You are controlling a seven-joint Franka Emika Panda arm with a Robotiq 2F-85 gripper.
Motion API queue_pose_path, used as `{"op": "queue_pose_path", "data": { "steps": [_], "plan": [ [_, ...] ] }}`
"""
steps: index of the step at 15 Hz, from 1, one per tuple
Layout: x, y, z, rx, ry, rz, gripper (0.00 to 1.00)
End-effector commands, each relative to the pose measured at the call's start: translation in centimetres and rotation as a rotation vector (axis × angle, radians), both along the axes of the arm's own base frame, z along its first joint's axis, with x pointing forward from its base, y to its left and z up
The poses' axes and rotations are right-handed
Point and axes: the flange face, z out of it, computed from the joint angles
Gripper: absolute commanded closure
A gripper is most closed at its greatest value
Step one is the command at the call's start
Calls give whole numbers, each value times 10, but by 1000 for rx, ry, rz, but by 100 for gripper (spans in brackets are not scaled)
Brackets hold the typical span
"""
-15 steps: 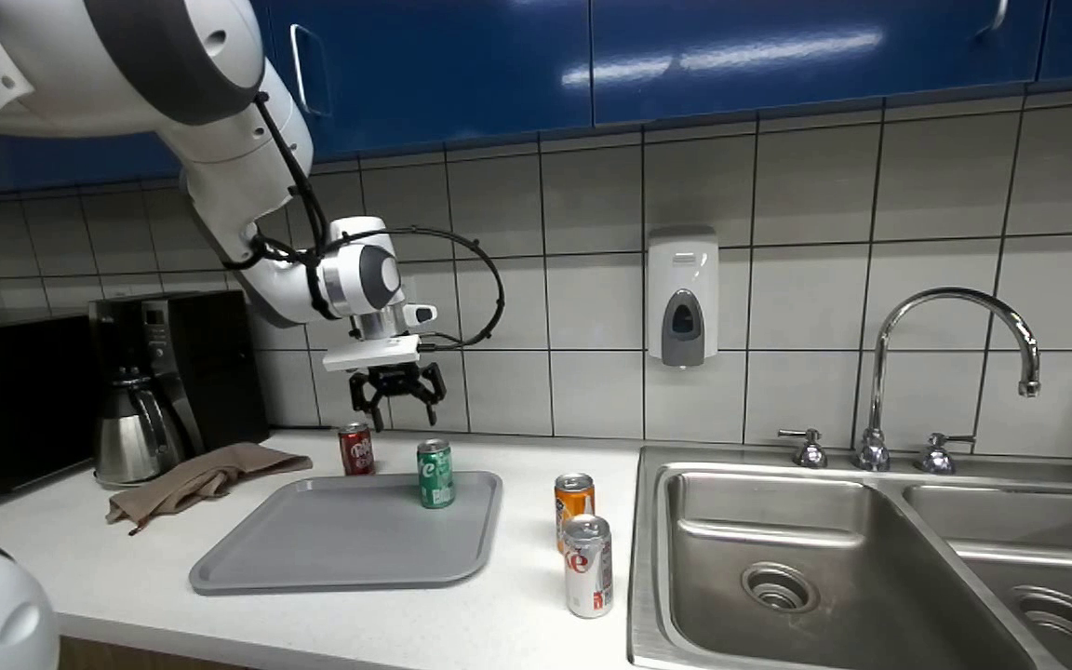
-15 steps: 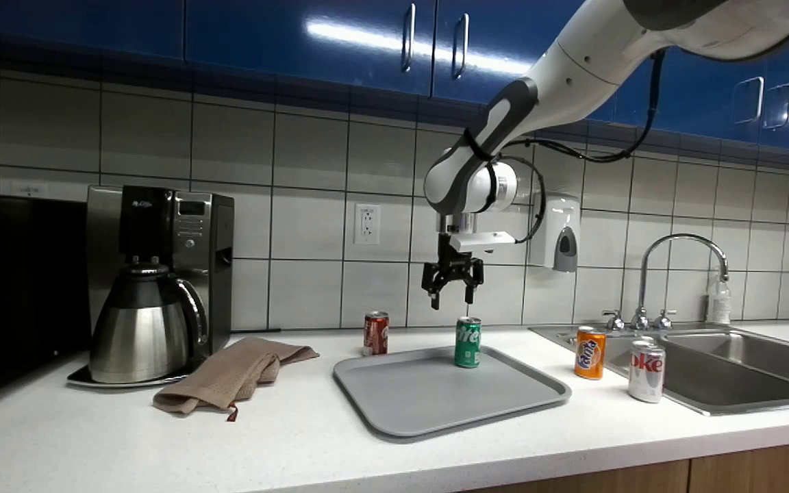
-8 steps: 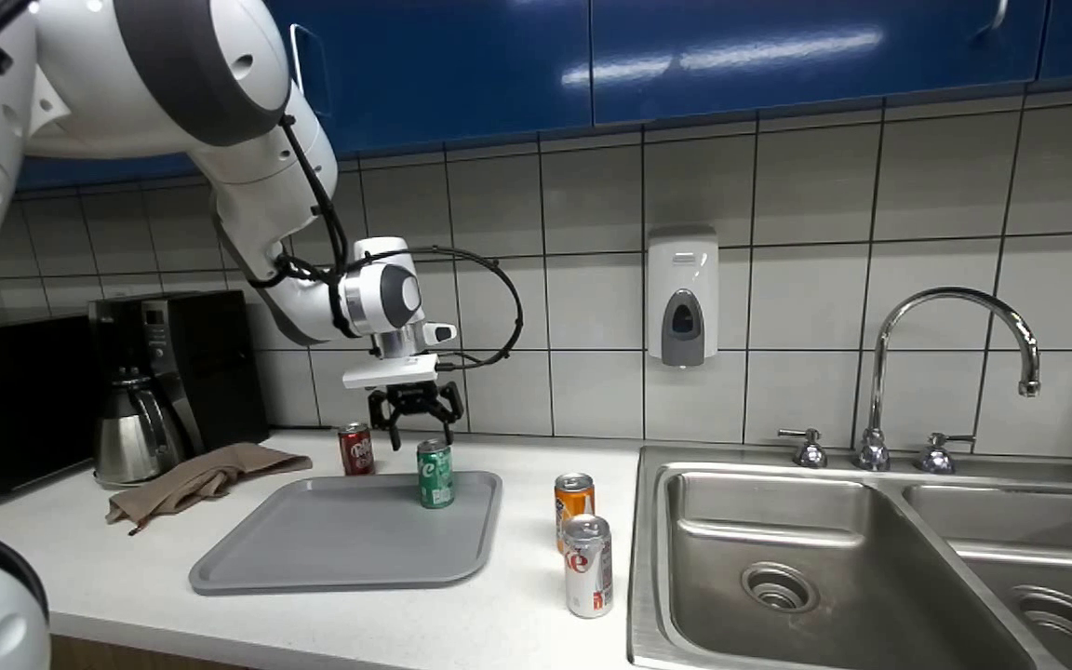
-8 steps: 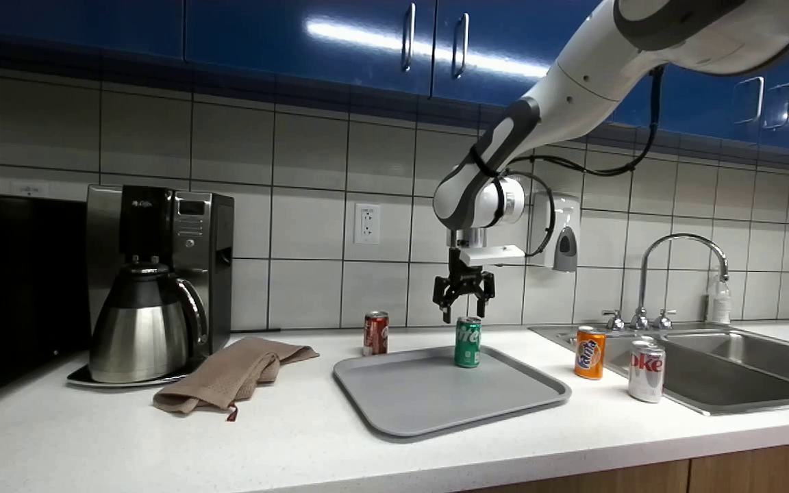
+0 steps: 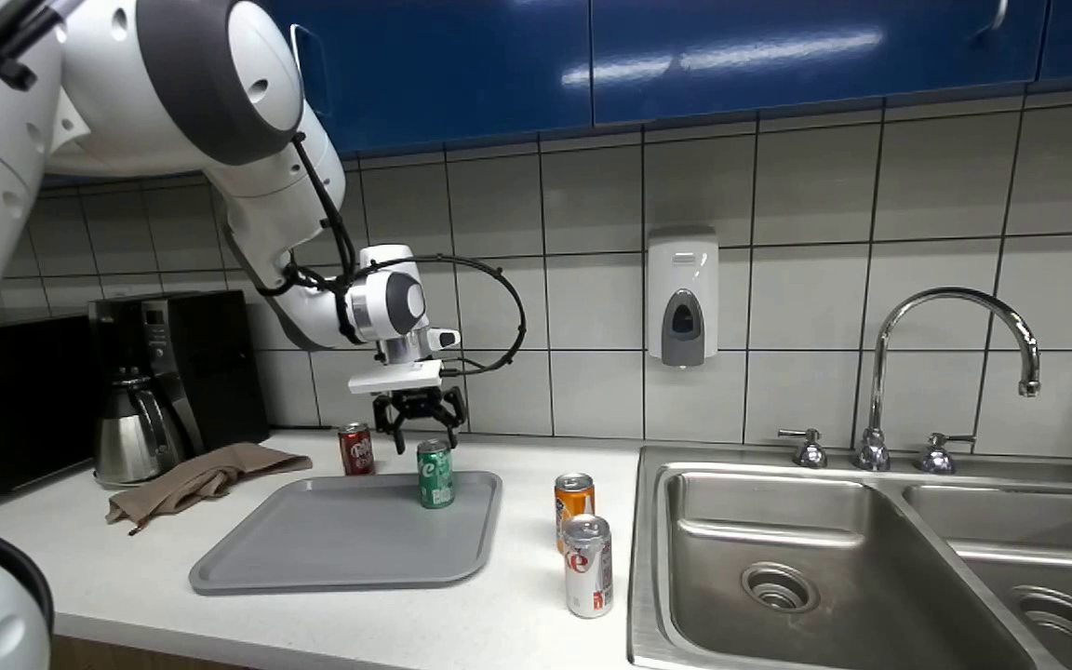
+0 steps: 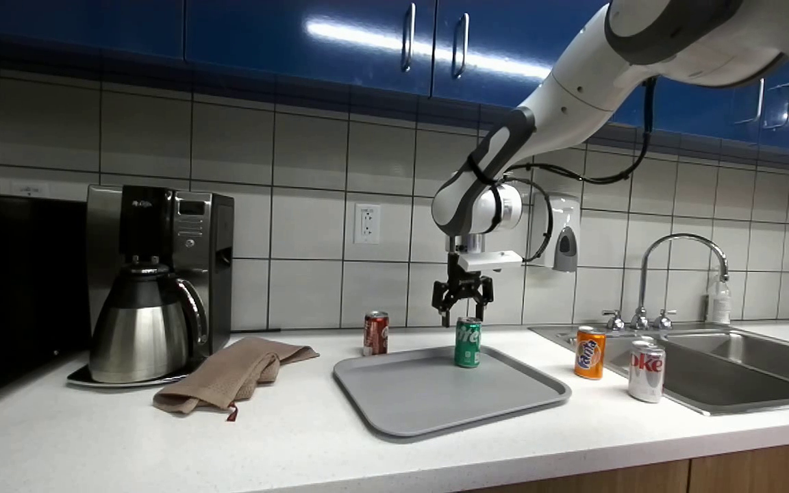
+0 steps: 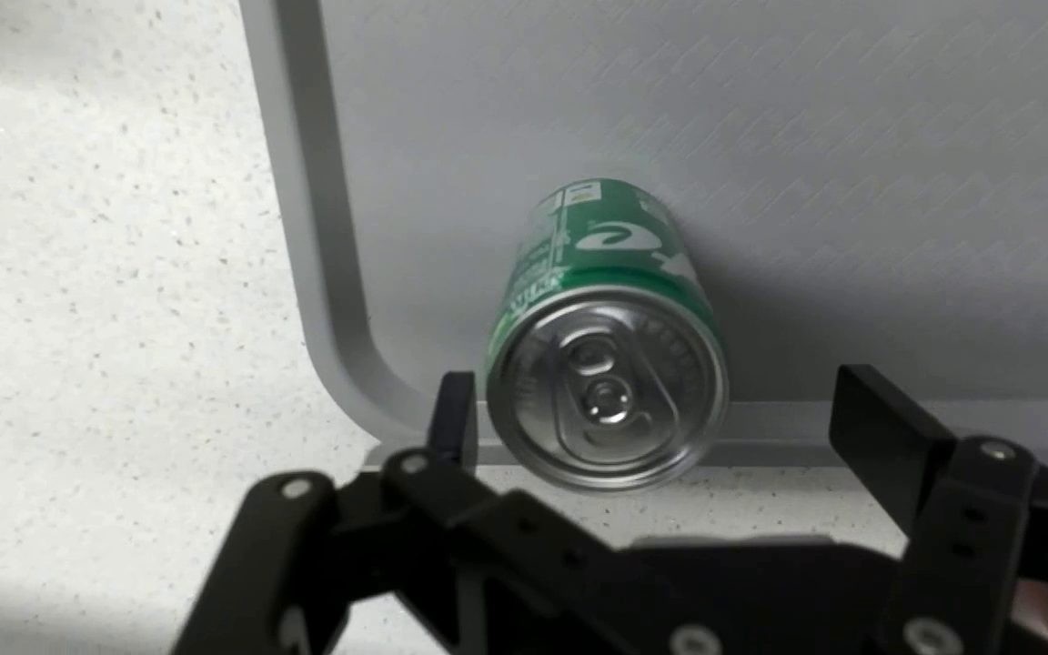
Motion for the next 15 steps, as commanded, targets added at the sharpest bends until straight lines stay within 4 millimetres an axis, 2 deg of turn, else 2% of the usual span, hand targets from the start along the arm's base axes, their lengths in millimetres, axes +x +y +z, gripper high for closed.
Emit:
{"op": "queue_pose_path", "data": {
  "steps": [1, 10, 15],
  "plan": [
    [10, -4, 1, 3, -8, -23, 0],
    [13, -6, -23, -7, 24, -28, 0],
    [13, -10, -25, -9, 26, -30, 0]
  ]
}}
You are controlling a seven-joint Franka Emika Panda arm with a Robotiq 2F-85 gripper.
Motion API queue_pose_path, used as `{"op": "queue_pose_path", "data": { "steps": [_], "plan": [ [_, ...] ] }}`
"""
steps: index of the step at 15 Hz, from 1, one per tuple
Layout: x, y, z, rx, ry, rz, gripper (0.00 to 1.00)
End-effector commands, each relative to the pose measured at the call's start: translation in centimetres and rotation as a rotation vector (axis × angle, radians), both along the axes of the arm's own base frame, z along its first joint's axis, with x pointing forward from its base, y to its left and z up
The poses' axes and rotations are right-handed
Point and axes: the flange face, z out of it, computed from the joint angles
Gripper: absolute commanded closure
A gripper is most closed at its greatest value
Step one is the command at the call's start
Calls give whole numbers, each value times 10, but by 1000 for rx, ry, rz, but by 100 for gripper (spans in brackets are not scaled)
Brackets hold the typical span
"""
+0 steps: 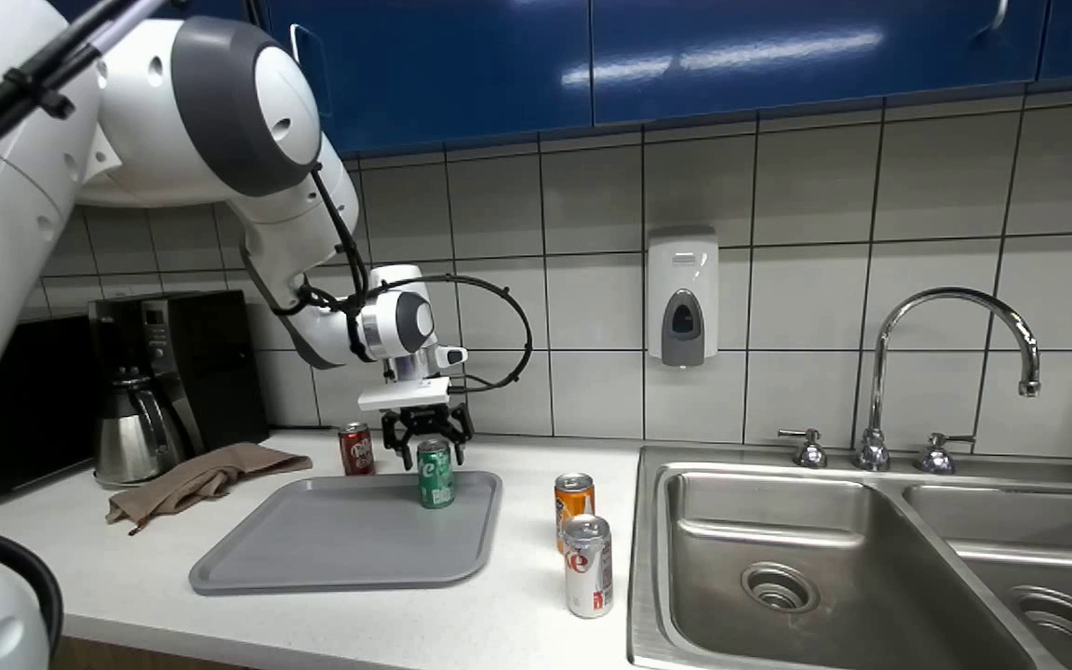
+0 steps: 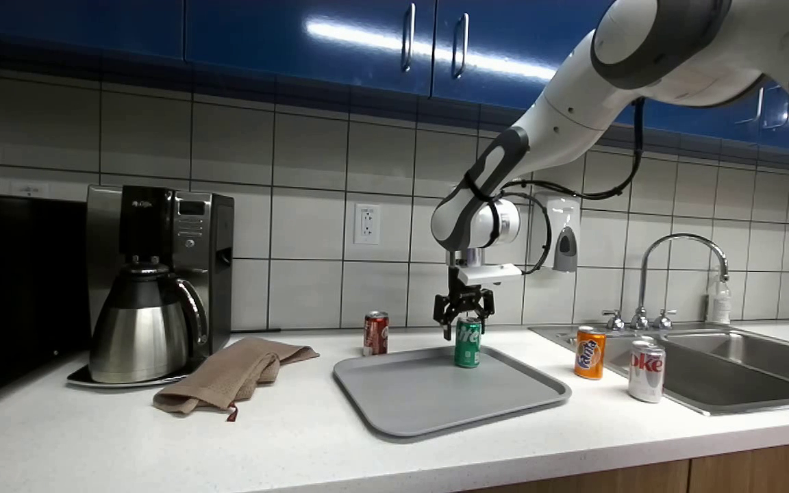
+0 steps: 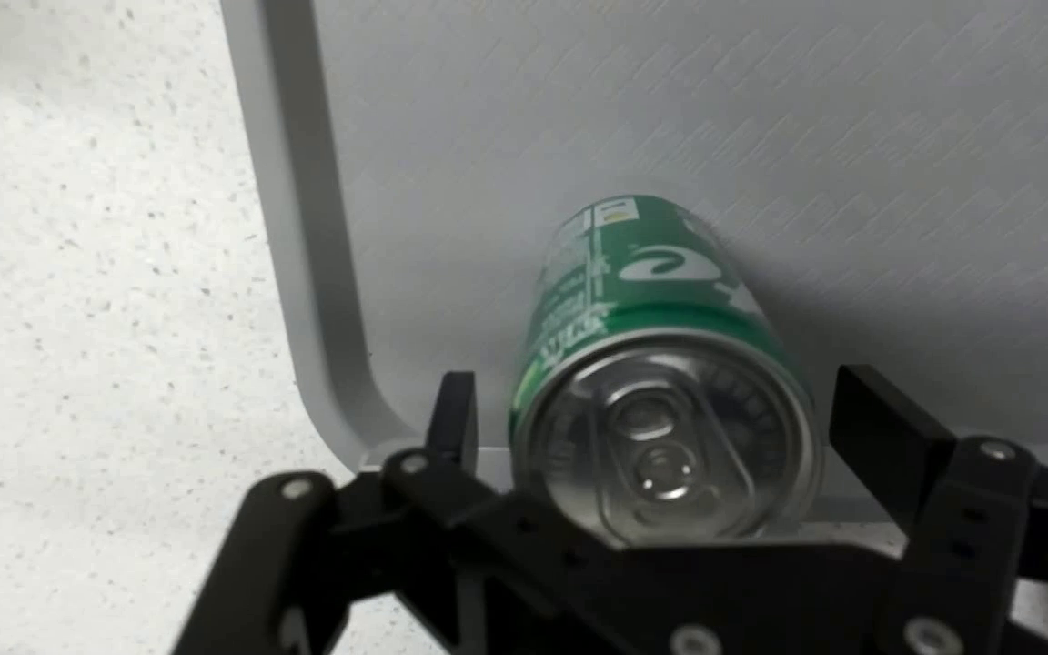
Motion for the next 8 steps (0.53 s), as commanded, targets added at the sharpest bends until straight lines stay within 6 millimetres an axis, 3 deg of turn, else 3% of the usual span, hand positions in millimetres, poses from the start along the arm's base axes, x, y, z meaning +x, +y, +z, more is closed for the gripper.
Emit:
{"op": "queue_pose_path", "data": {
  "steps": [1, 8],
  "plan": [
    [3, -3, 8, 1, -4, -17, 0],
    [-1, -1, 6, 4, 1, -12, 0]
  ]
}}
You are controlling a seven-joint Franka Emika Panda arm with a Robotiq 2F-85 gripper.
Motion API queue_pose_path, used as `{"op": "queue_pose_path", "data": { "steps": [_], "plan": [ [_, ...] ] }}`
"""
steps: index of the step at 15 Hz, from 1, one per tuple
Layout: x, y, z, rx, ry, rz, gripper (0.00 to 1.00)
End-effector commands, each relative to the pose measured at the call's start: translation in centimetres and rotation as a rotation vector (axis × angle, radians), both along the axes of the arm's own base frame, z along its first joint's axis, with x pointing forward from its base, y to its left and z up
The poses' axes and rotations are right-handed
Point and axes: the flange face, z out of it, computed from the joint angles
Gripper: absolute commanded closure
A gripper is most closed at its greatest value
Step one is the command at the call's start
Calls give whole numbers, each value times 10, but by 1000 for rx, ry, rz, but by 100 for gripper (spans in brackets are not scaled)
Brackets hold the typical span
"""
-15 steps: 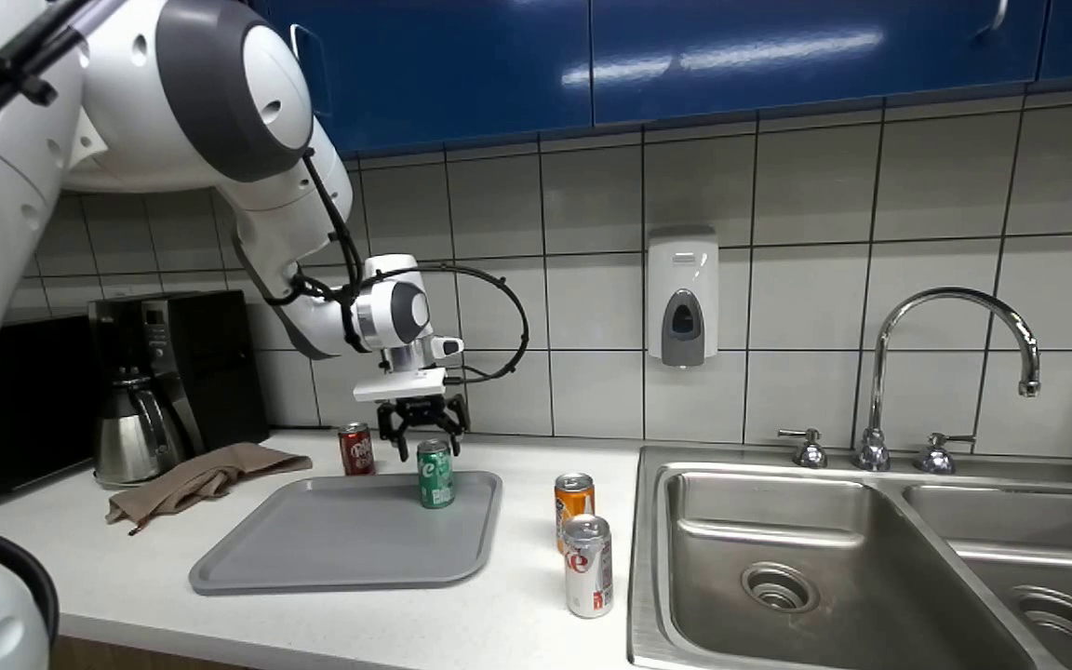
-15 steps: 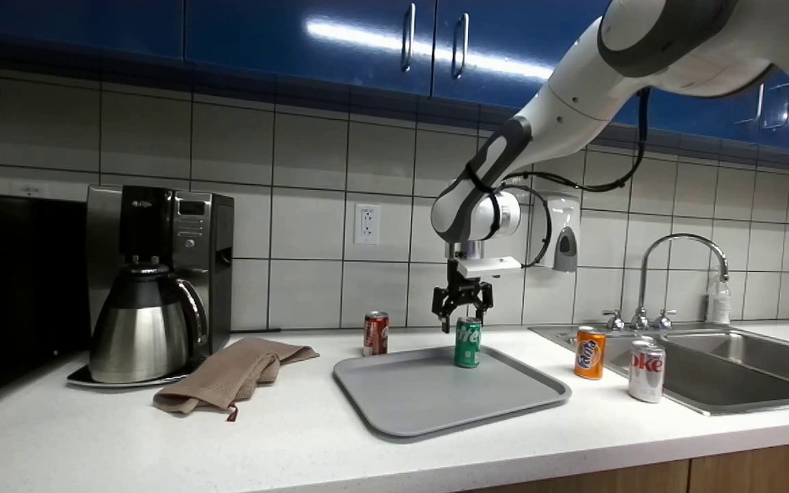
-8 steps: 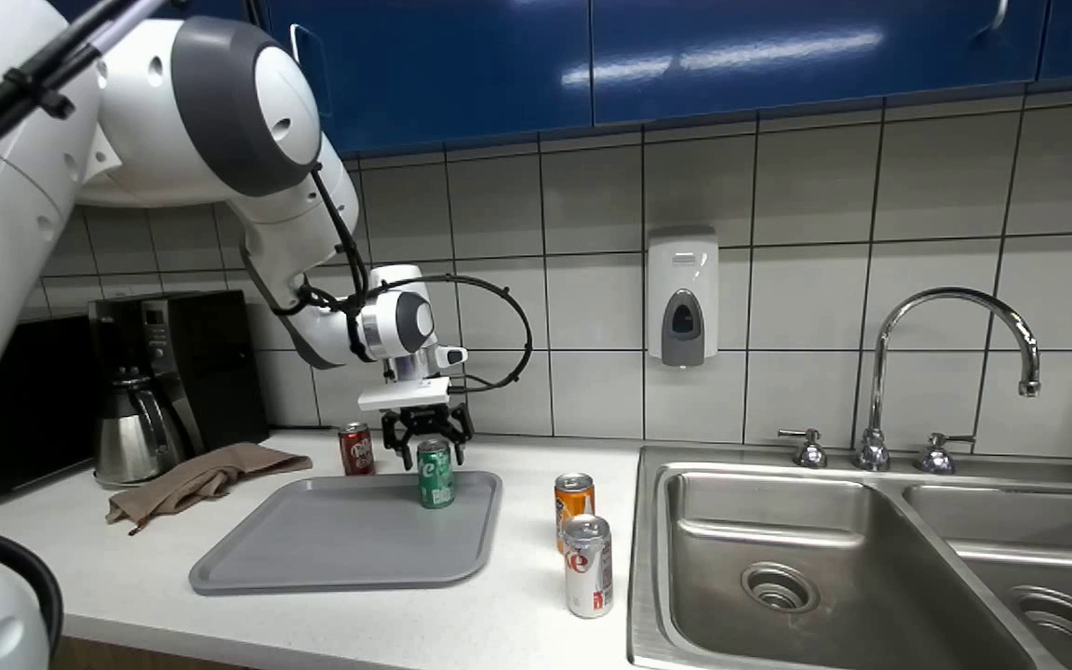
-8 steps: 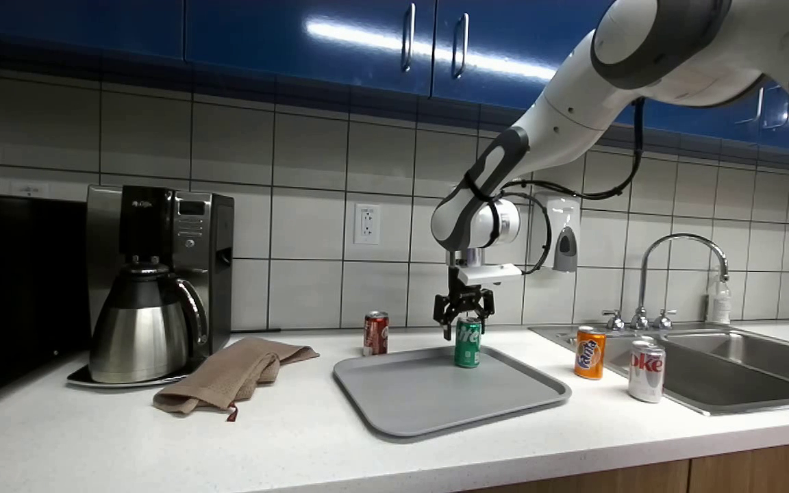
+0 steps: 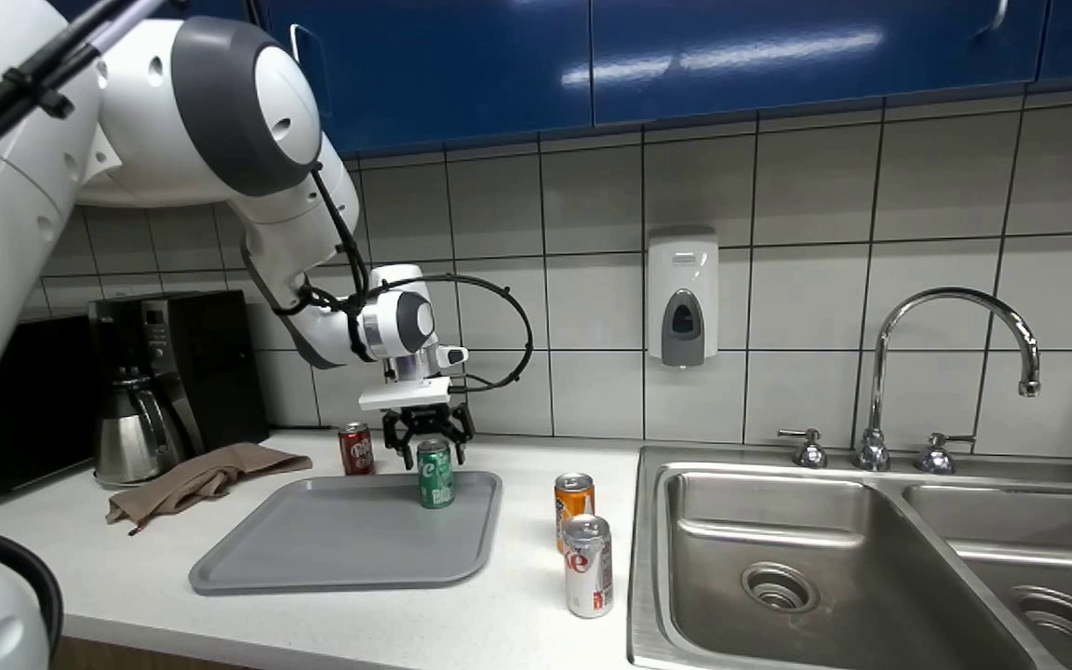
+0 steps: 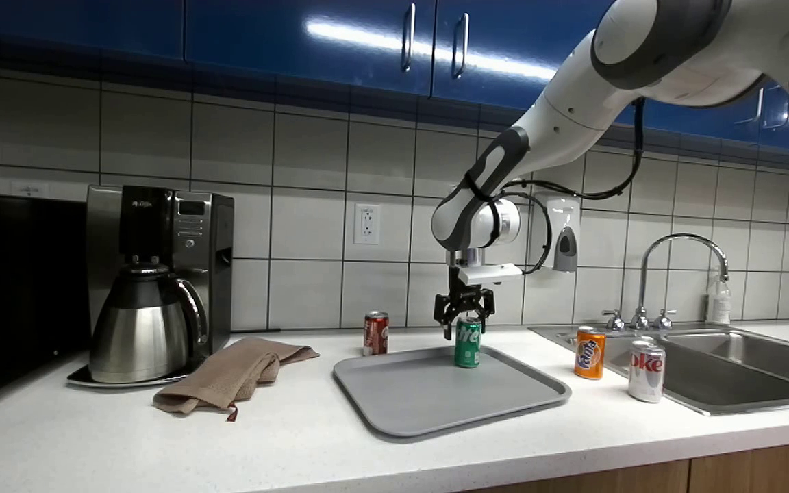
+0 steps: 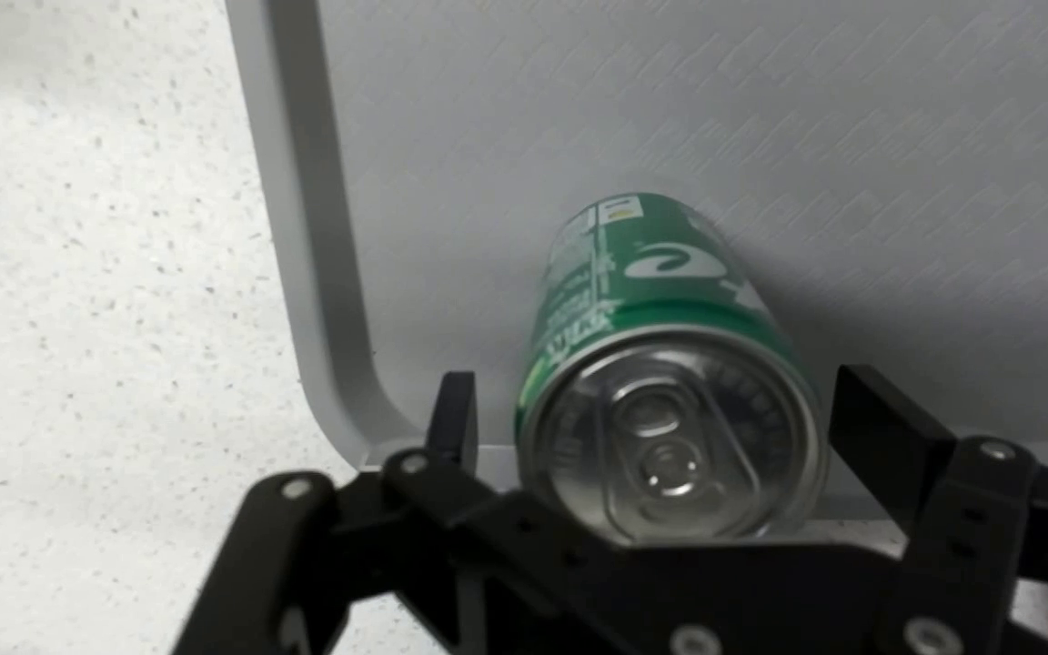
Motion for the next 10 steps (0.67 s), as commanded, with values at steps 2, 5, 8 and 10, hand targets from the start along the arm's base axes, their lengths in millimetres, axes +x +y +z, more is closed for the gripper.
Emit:
{"op": "queue_pose_path", "data": {
  "steps": [2, 5, 8, 10],
  "plan": [
    [-3, 1, 6, 5, 1, -8, 0],
    [-3, 1, 6, 6, 2, -9, 0],
    [-2, 1, 8, 2, 3, -16, 0],
    [0, 1, 0, 0, 2, 0, 0]
  ]
}}
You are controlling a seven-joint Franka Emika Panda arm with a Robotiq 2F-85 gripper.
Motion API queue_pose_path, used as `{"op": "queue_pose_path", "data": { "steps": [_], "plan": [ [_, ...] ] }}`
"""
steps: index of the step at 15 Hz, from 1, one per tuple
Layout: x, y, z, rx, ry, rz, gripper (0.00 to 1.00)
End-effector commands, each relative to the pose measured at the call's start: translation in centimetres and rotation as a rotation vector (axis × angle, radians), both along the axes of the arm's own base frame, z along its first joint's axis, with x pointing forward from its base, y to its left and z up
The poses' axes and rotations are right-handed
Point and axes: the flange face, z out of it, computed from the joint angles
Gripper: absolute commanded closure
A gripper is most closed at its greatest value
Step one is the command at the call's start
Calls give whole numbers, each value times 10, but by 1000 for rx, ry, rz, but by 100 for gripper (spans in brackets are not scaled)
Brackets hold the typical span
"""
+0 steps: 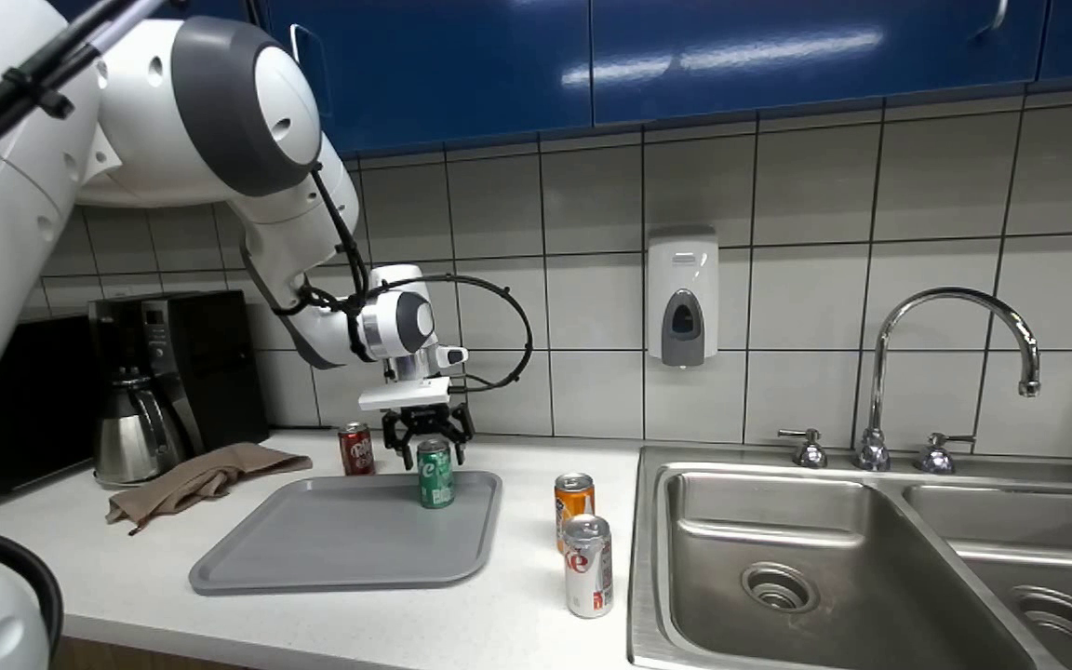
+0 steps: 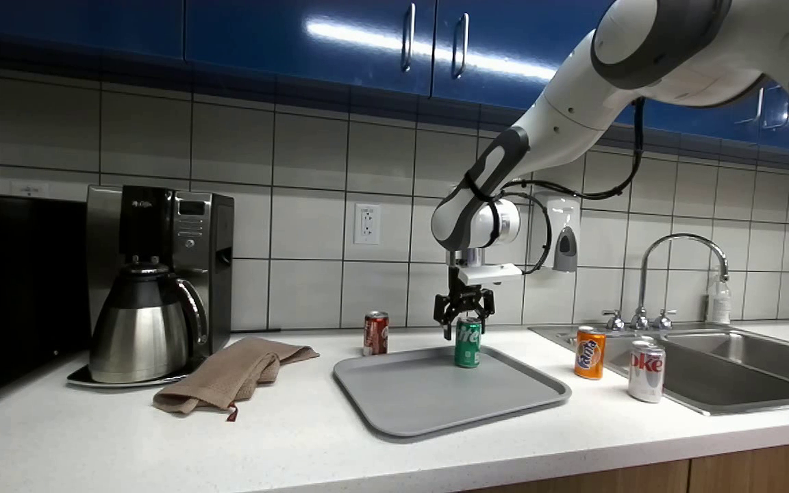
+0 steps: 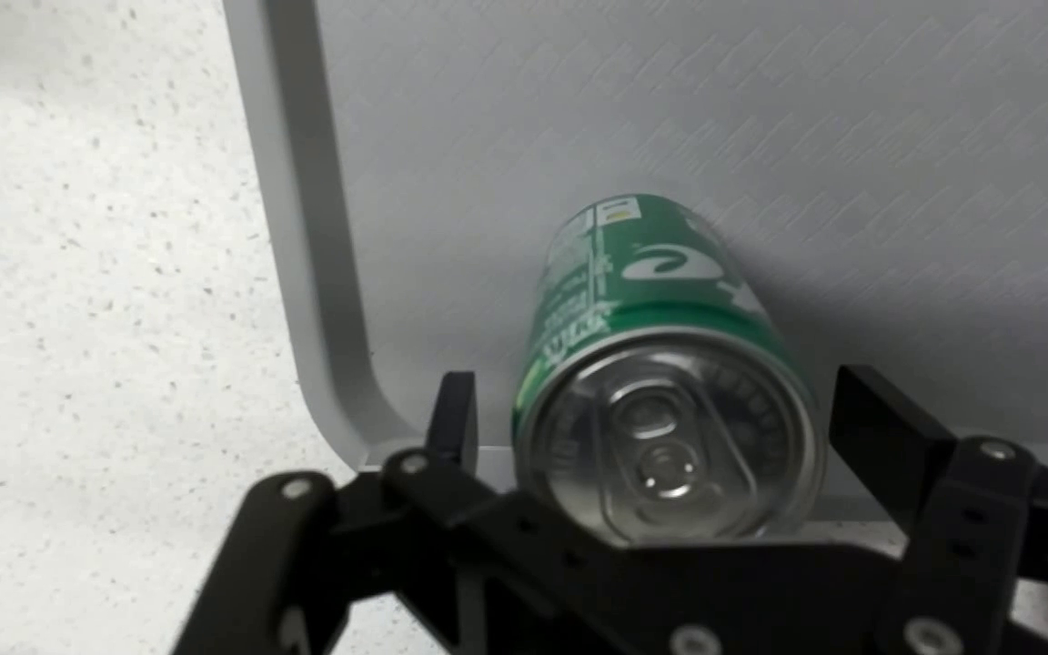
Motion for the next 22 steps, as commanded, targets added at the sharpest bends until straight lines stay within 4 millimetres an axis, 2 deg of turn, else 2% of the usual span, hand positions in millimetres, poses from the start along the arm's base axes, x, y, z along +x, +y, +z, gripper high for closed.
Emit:
{"op": "queue_pose_path", "data": {
  "steps": [1, 22],
  "plan": [
    [0, 0, 0, 0, 1, 0, 0],
    [-6, -1, 3, 1, 1, 8, 0]
  ]
}}
